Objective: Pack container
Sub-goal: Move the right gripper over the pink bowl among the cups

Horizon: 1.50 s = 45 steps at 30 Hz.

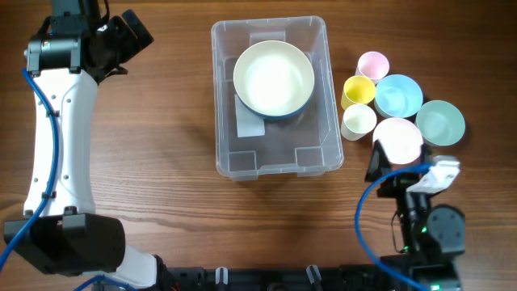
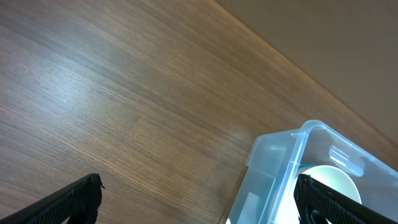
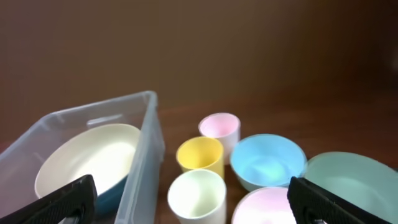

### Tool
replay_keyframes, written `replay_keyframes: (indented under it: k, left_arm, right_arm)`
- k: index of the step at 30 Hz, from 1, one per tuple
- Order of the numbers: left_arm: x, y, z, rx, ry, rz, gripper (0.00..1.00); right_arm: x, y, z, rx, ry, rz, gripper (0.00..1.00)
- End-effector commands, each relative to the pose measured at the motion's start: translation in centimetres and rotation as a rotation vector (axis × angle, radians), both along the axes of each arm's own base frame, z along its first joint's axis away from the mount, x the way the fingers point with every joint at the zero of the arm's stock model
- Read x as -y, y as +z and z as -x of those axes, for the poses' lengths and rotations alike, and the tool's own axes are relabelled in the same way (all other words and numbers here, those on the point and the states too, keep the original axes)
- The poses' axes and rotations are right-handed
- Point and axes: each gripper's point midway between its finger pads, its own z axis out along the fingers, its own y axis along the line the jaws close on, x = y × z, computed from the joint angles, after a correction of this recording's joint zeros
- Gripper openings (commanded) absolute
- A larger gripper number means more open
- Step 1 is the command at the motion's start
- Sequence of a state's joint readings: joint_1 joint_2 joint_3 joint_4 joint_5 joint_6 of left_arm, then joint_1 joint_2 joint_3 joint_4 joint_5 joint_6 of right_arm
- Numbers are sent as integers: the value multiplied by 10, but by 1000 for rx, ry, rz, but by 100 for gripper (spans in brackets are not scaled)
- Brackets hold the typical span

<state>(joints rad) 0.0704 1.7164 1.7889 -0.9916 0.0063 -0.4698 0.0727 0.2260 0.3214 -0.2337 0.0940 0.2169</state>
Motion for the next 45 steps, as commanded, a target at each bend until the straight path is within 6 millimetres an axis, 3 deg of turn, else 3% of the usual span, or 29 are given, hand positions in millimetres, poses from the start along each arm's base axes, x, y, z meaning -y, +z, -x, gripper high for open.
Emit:
replay_keyframes:
  k: [1, 9, 13, 18, 21, 26, 30, 36, 40, 45]
  left_arm:
    - [0, 14, 2, 34, 5, 13, 100]
    - [0, 14, 2, 34, 5, 13, 100]
    - [0, 14, 2, 34, 5, 13, 100]
    - [0, 14, 2, 34, 5, 13, 100]
    - [0, 14, 2, 34, 5, 13, 100]
    - [0, 14, 2, 34, 5, 13, 100]
    - [0, 14, 2, 34, 5, 13, 100]
    - [0, 14, 2, 34, 5, 13, 100]
    - [0, 14, 2, 34, 5, 13, 100]
    - [0, 14, 2, 34, 5, 13, 100]
  right_arm:
    - [14, 32, -14, -82, -92, -17, 100]
    - [2, 54, -63, -289, -49, -43, 100]
    - [21, 56, -77, -360, -114, -47, 100]
    - [65, 40, -63, -431, -256, -76, 100]
    - [90, 25, -48, -496, -320, -134, 100]
    - [103, -5, -29, -626, -354, -216, 100]
    - [110, -33, -27, -689, -393, -267, 100]
    - [111, -88, -27, -829, -407, -316, 99]
    - [110, -124, -26, -907, -408, -331, 93]
    - [105, -154, -21, -968, -390, -346, 84]
